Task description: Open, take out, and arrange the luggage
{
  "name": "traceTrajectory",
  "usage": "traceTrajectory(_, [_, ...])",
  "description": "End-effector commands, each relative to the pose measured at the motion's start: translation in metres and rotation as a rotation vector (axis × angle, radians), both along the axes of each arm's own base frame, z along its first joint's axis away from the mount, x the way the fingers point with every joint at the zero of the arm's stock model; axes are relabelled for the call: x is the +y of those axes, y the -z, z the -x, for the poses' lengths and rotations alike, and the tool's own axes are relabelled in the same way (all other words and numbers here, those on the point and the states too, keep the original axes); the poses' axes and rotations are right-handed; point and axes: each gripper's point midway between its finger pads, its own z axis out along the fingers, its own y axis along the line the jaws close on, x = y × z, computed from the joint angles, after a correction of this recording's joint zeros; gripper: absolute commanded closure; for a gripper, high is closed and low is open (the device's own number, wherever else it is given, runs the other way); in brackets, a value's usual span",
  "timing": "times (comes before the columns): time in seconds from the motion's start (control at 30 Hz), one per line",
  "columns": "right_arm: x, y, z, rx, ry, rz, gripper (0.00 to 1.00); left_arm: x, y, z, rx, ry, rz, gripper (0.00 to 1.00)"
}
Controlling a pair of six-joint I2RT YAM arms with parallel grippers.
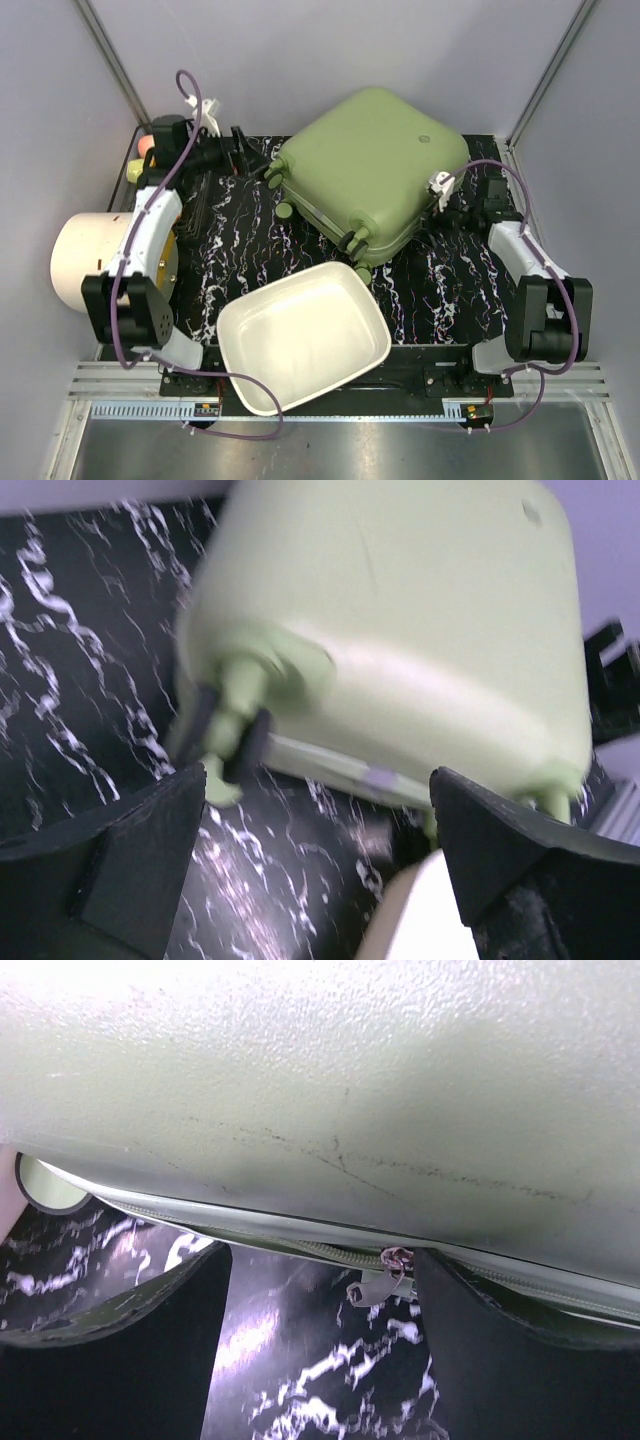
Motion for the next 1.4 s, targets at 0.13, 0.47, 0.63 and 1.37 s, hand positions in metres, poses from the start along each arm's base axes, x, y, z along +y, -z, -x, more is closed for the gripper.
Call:
traceTrajectory(0.13, [0.093,-0.037,-0.032,-0.109,-0.111,-0.187,0.17,-0.006,0.062,0.033,0.13,0.028,-0.035,0.05])
traceTrajectory(0.47, [0.127,-0.053,-0.02,-0.063,-0.118,-0.202,0.14,-0.021,0.084,0.019,0.224,0.121,-0.021,0.12])
traceTrajectory(0.63, [0.117,-0.05,-0.005,-0.051,-0.104,-0.151,0.12,-0.02,0.113,0.072,0.281,0.246,-0.088,0.17])
traceTrajectory(1.37, [0.128,-0.045,-0.075,0.02,0.042,-0.206,0.13,-0.065,0.141,0.209,0.117,0.735,-0.35,1.0])
